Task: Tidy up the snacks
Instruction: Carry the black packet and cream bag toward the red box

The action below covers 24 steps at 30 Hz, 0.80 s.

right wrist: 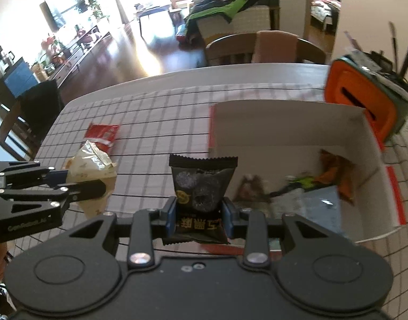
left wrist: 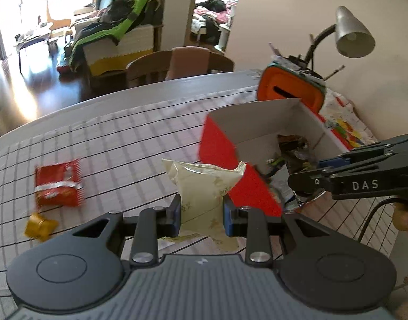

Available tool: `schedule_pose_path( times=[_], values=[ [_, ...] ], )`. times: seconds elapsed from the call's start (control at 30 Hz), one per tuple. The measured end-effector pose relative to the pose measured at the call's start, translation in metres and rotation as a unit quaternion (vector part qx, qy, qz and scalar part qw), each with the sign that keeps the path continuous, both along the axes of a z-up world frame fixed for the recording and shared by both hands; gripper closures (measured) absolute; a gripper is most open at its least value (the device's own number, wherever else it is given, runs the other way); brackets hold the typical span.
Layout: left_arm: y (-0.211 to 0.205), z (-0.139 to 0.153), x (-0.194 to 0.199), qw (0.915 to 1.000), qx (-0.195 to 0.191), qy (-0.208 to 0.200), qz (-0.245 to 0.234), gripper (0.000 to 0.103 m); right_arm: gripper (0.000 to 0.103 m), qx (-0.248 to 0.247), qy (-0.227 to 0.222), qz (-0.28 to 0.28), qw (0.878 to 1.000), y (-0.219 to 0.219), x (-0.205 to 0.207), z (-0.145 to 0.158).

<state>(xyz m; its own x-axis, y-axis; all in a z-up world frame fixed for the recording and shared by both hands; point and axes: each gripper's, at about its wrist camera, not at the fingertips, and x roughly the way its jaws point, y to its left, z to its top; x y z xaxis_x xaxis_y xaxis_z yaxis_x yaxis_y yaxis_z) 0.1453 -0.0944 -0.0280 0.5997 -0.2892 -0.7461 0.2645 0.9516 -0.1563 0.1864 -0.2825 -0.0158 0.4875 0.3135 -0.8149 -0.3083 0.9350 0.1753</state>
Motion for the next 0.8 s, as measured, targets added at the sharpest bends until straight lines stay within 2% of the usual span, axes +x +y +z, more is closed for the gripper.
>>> schedule_pose_path(
  times=[0.4,0.63,0.8],
  values=[
    [-0.093,-0.009,0.03,0.9994,0.016,0.009,-0.03,0.074,0.07,-0.015,0.005,-0.047,0.999,-0.092,0.021,-0.016],
    [-0.134,-0.025,0.051,0.9982,0.032,0.032,-0.039,0.074,0.07,-0.03,0.015,-0.071,0.997,-0.139,0.032,-0.029],
    [-0.156,-0.039,0.067,0.9967,0.045,0.053,-0.042,0.074,0.07,-0.04,0.027,-0.078,0.996,-0.157,0.044,-0.043]
  ],
)
